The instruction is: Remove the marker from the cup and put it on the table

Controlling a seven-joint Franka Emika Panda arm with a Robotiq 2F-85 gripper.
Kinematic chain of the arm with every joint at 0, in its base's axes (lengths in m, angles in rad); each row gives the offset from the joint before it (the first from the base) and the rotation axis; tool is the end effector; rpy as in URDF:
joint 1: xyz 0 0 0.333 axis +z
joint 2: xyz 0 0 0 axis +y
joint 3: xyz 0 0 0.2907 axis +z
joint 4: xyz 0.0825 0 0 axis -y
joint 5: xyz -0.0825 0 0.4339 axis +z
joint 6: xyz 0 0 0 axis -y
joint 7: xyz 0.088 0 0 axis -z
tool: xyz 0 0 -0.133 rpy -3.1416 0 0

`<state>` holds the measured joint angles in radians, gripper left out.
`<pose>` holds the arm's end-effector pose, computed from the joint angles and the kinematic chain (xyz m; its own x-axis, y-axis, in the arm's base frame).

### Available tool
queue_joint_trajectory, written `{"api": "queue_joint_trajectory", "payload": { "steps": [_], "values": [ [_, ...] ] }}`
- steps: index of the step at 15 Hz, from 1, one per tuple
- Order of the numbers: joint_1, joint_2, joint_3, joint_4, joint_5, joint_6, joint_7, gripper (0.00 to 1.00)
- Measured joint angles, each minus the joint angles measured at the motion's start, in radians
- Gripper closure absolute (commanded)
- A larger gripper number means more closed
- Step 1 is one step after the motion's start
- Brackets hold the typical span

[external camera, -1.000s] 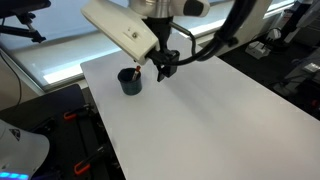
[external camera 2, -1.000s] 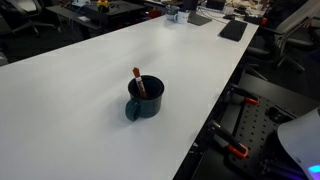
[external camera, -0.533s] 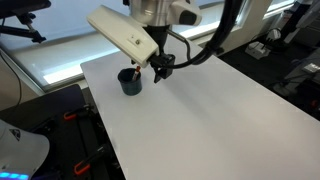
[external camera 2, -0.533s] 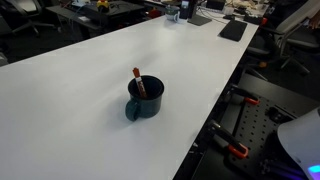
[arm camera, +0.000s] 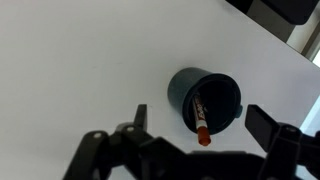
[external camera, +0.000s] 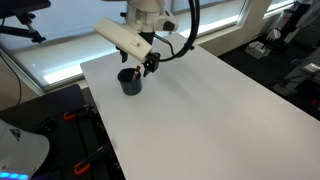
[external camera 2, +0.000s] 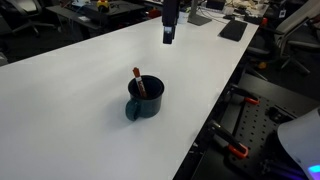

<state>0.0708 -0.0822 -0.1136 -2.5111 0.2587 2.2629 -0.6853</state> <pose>0.4705 -0.0070 0.2103 0.8934 0.4483 -0.0288 0.4276 -0.8684 -0.2510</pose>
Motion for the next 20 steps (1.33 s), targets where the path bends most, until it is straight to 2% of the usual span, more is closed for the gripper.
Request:
{"api": "queue_joint_trajectory", "payload": {
  "steps": [8, 11, 15, 20],
  "values": [
    [-0.012, 0.012, 0.016, 0.004, 0.000, 0.000, -0.001, 0.00],
    [-0.008, 0.057, 0.062, 0.018, 0.000, 0.028, -0.001, 0.00],
    [0.007, 0.167, 0.141, 0.069, 0.000, 0.130, 0.003, 0.00],
    [0.009, 0.211, 0.150, 0.101, 0.000, 0.138, 0.003, 0.00]
  ]
}}
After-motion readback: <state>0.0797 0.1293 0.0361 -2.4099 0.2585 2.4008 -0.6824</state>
